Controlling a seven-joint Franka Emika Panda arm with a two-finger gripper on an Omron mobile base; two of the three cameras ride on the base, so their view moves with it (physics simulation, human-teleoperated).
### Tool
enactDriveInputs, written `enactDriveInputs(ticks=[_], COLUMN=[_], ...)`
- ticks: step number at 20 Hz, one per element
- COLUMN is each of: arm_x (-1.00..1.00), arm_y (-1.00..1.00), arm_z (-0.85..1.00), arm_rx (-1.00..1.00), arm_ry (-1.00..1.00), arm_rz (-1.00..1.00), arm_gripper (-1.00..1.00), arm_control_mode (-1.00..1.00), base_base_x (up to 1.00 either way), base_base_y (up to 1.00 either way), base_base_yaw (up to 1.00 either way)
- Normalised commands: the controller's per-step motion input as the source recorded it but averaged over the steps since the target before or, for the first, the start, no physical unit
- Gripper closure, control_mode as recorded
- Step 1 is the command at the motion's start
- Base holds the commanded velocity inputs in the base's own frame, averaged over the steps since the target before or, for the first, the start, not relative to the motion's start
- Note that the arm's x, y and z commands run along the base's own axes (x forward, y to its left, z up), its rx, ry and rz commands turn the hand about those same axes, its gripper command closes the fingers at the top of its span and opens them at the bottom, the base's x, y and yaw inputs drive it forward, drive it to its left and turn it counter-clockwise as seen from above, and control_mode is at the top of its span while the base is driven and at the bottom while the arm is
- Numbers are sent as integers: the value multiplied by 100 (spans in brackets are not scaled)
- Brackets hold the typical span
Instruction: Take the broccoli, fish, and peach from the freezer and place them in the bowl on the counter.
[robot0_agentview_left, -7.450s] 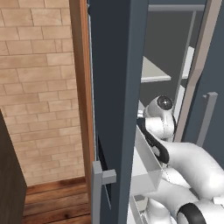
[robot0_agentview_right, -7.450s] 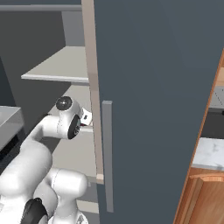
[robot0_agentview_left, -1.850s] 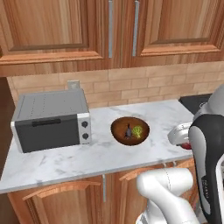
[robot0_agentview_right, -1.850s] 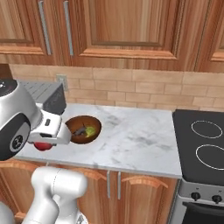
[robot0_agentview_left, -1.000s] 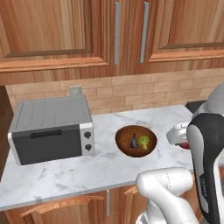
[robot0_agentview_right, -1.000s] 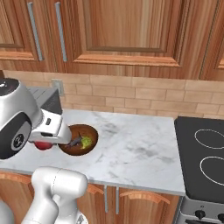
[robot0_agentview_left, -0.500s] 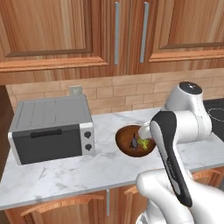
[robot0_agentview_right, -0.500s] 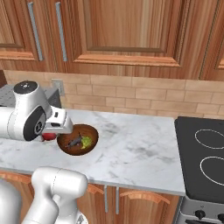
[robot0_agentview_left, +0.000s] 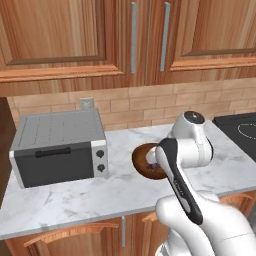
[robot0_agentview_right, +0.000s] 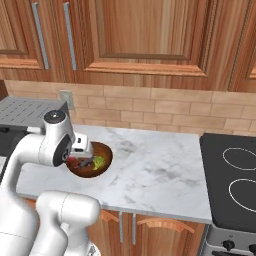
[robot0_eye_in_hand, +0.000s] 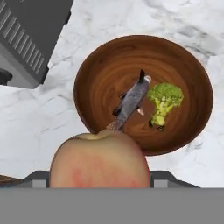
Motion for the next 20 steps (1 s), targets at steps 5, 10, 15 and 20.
enactDriveInputs(ticks=[5, 10, 15, 20], arm_x=[88, 61, 31, 4], arm_y=[9, 7, 9, 3], arm_z=[-41, -43, -14, 0], arm_rx=[3, 1, 0, 0], arm_ry=[3, 2, 6, 2], arm_rz=[3, 2, 0, 0], arm_gripper=[100, 100, 100, 100], arm_control_mode=[-100, -100, -100, -100], base_base_x=[0, 0, 0, 0], base_base_y=[0, 0, 0, 0], base_base_yaw=[0, 0, 0, 0])
